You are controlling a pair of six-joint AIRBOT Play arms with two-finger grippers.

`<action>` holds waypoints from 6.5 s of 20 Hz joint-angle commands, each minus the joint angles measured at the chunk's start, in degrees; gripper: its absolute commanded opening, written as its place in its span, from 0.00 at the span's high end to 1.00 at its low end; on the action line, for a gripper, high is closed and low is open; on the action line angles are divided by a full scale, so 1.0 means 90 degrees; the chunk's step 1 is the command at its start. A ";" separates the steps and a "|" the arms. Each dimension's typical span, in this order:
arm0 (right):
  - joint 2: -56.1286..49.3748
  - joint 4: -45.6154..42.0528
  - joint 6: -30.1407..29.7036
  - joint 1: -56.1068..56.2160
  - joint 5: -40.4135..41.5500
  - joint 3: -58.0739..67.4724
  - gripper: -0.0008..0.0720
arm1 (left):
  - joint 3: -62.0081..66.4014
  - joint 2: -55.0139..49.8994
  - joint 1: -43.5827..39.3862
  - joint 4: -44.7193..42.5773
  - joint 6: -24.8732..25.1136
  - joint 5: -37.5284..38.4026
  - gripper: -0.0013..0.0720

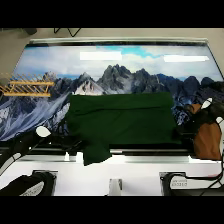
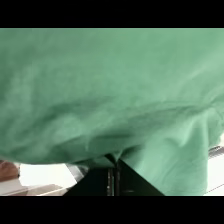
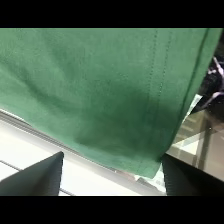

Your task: Fold the shirts.

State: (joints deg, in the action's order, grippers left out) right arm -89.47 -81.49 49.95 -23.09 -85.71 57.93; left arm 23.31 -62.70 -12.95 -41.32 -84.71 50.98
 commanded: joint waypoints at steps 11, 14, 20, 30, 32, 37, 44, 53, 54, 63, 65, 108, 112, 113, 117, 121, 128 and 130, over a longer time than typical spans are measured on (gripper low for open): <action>0.0299 0.1258 -0.0068 0.0017 0.0063 0.1894 0.95 | 0.1926 0.0930 0.0663 -0.0593 -0.0024 0.0406 0.94; 0.0238 0.1498 -0.0022 0.0206 0.0952 0.2645 0.95 | 0.2701 0.0471 0.1129 -0.1299 -0.0452 0.0369 0.94; -0.0903 0.1059 0.0488 0.1015 0.2276 0.3422 0.95 | 0.3682 -0.1314 0.1241 -0.1292 -0.0333 -0.0316 0.94; -0.1800 0.1984 0.0189 0.0935 0.2339 0.3886 0.04 | 0.5093 -0.3361 0.1345 -0.0590 -0.0250 -0.0012 0.26; -0.1622 0.1829 0.0165 0.0658 0.2271 0.3968 0.05 | 0.5396 -0.3101 0.1472 -0.0593 0.0143 0.0452 0.29; -0.2076 0.2242 0.0493 0.0100 0.1503 0.3966 0.03 | 0.5785 -0.2081 0.1319 -0.0571 0.0151 0.0529 0.29; -0.2557 0.2635 0.0449 0.0707 0.0959 0.3966 0.12 | 0.5790 -0.1069 0.0641 -0.0571 0.0148 0.0532 0.29; -0.1353 0.3436 0.0270 0.1010 0.0629 0.3993 0.95 | 0.5484 -0.2106 -0.0823 -0.0568 -0.0381 -0.0510 0.93; -0.1005 0.3444 0.0289 0.1044 0.0590 0.3993 0.95 | 0.5484 -0.2448 -0.1120 -0.0522 -0.0619 -0.0845 0.93; 0.1717 0.3424 0.1124 0.2035 -0.0835 0.3990 0.95 | 0.5933 -0.4551 -0.2951 0.3451 0.0153 -0.2725 0.93; 0.2142 0.3424 0.1525 0.2302 -0.0882 0.3990 0.95 | 0.6188 -0.4884 -0.3378 0.3869 0.0170 -0.2953 0.93; -0.0721 0.2973 0.1090 0.2591 0.1236 0.1107 0.09 | 0.4367 0.2365 0.1834 0.0204 0.0262 -0.0420 0.94; -0.0748 0.3206 0.1047 0.2803 0.2098 0.1192 0.95 | 0.4369 0.2368 0.1834 0.0206 0.0262 -0.0420 0.94; -0.0656 0.3288 0.0857 0.2732 0.2115 0.1343 0.95 | 0.4369 0.2365 0.1834 0.0204 0.0262 -0.0423 0.94; -0.0049 0.2594 0.0831 0.1688 0.1613 0.2603 0.95 | 0.4367 0.2365 0.1834 0.0204 0.0282 -0.0440 0.94; 0.0527 0.2096 0.0940 -0.0180 0.0177 0.3531 0.95 | 0.4367 0.2365 0.1834 0.0202 0.0282 -0.0437 0.94; 0.1336 0.2072 0.1107 -0.2511 0.0250 0.3866 0.95 | 0.4369 0.2370 0.1834 0.0206 0.0282 0.0024 0.94; 0.1443 0.2115 0.1173 -0.2875 0.0449 0.3908 0.95 | 0.4367 0.2368 0.1819 0.0206 0.0282 0.0175 0.94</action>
State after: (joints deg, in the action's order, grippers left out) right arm -78.24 -62.65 59.53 -42.83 -82.96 91.85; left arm 62.63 -41.41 3.51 -39.48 -82.24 50.13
